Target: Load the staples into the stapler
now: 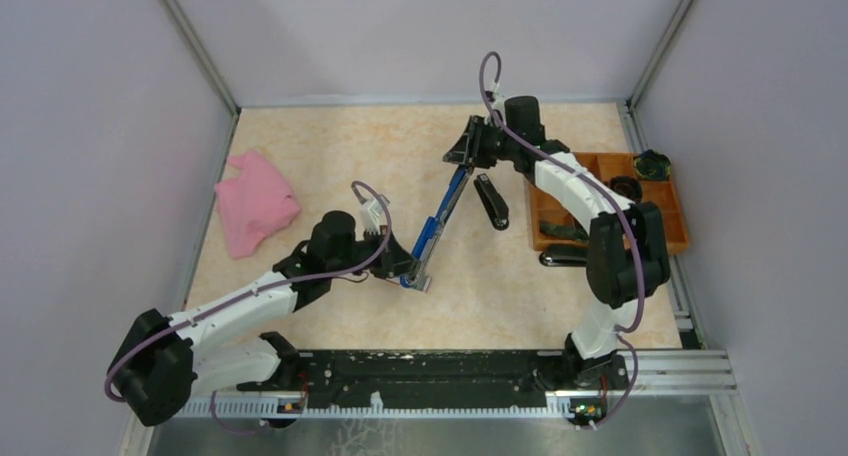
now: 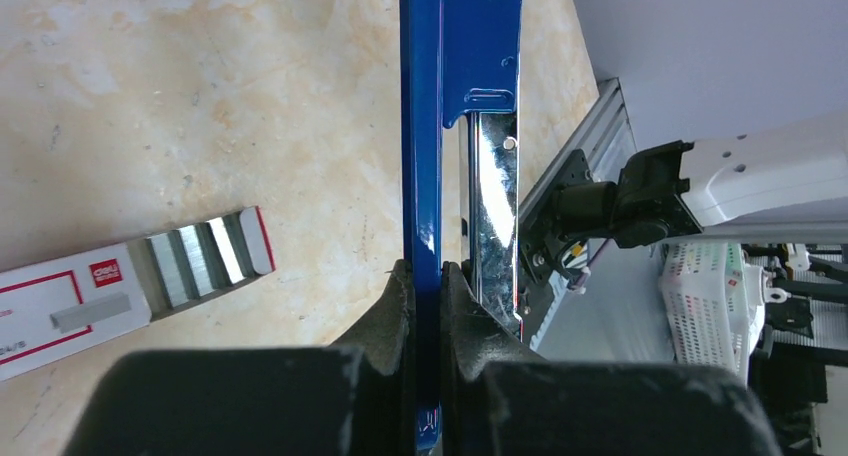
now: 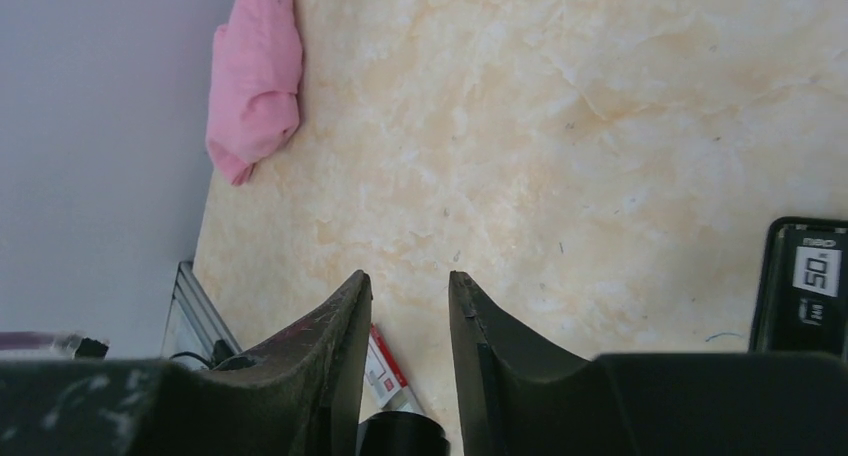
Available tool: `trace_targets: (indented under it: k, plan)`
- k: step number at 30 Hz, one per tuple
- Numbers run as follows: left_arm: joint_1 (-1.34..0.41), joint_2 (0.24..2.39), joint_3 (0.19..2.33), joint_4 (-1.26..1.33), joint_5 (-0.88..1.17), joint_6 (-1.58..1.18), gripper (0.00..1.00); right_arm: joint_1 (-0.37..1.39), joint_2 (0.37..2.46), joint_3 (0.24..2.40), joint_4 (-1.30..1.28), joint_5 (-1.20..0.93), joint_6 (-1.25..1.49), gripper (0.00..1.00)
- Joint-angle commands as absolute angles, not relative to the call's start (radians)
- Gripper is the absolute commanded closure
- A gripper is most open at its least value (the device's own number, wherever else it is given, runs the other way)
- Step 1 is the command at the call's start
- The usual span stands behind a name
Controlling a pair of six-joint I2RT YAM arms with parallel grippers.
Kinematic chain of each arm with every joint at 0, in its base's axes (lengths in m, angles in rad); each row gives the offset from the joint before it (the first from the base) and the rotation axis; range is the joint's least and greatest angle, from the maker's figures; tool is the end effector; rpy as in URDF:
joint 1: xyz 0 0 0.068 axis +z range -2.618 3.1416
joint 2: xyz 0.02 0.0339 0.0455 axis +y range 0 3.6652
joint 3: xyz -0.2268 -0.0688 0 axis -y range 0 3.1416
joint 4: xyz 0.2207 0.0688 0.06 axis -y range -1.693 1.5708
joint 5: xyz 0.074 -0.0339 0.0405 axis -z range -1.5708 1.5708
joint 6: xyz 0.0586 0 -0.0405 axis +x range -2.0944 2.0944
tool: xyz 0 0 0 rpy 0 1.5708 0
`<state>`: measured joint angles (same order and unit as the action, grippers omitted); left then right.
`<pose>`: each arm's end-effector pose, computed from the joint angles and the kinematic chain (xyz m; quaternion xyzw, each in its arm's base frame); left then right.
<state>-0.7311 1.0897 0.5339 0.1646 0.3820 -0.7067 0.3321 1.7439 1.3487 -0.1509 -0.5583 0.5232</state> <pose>0.1737 -0.1851 0.2001 0.1155 0.8146 -0.4783 0.3070 0.3600 0.1570 0.2431 -0.0545 0.8469 0.4140 0.3292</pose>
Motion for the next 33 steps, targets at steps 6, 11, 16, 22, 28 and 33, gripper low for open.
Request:
trace_targets:
  k: [6, 11, 16, 22, 28, 33]
  plan:
    - [-0.666, 1.114, 0.504, 0.44, 0.434, -0.822, 1.0, 0.288, 1.595, 1.384, -0.14, -0.471, 0.432, 0.51]
    - [-0.658, 1.113, 0.498, 0.477, 0.479, -0.845, 1.0, 0.288, 1.64, 1.416, -0.164, -0.468, 0.409, 0.51]
    - [-0.631, 1.115, 0.502, 0.439, 0.451, -0.898, 1.0, 0.288, 1.593, 1.347, -0.124, -0.478, 0.443, 0.51]
    - [-0.601, 1.194, 0.498, 0.517, 0.46, -0.93, 1.0, 0.33, 1.506, 1.237, -0.088, -0.484, 0.528, 0.5]
    - [-0.597, 1.271, 0.54, 0.548, 0.483, -0.915, 1.0, 0.43, 1.477, 1.151, -0.062, -0.455, 0.614, 0.47]
    - [-0.597, 1.297, 0.552, 0.575, 0.491, -0.911, 1.0, 0.477, 1.479, 1.101, -0.065, -0.414, 0.675, 0.47]
